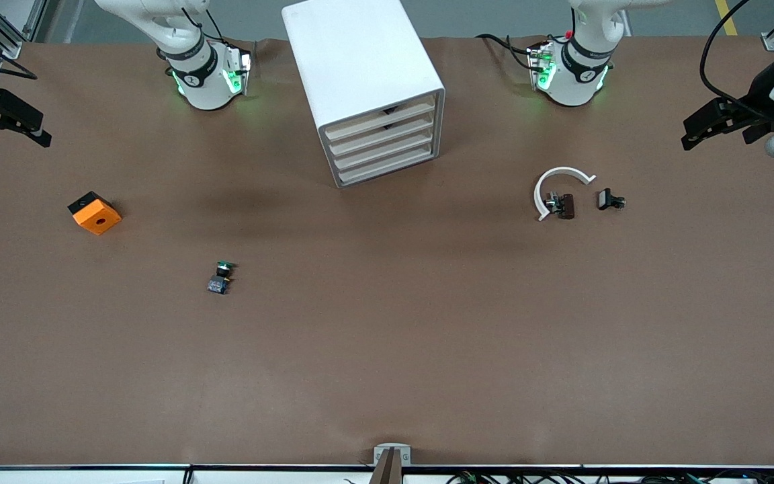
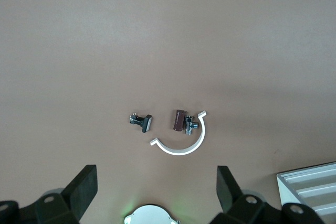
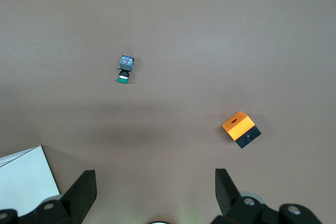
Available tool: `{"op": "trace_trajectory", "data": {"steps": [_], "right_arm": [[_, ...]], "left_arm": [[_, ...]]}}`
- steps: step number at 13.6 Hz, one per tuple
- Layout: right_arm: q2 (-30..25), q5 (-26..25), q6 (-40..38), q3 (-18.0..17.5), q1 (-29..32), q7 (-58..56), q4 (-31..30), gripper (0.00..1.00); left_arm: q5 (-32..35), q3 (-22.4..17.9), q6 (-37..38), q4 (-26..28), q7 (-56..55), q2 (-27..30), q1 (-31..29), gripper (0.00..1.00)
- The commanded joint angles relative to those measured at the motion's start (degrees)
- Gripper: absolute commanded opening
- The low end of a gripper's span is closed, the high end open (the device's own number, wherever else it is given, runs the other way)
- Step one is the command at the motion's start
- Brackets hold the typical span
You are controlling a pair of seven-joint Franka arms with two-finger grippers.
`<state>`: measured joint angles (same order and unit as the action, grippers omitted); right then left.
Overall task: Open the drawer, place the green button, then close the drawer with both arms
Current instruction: 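Reach the left gripper toward the drawer while the right gripper reaches the button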
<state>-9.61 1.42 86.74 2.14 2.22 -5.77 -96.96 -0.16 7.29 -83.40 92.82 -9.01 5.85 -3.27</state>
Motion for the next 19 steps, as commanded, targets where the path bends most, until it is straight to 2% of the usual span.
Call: {"op": "trace_trajectory", "data": {"steps": [1,5,11,15,19], "right_arm": [[0.2,0.7,-0.6,0.1,0.1,-0.5,0.5,1.0],[0.2,0.8,-0.6,0.1,0.1,-0.3,0.5,1.0],[0.2,0.9,-0.7,0.1,0.1,0.0,0.5,1.0],[0.3,0.9,-0.7,0.1,0.1,0.1,0.5,1.0],[1.4,0.8,-0.6,0.1,0.3,-0.5,1.0,1.0]], "left_arm": [[0.2,0.1,1.3,-1.7,0.3,-0.7,-0.1,1.0],[0.2,0.1,1.3,-2.0,0.3,-2.4,0.0,1.0],[1.0,0.5,1.2,-1.4,-1.6,-9.3,0.6,1.0],[-0.7,3.3,1.2,-0.3,-12.1,-12.3,1.2,1.0],[-6.6,4.0,1.0,-0.5,-28.4,-17.6,1.4,1.0]]}}
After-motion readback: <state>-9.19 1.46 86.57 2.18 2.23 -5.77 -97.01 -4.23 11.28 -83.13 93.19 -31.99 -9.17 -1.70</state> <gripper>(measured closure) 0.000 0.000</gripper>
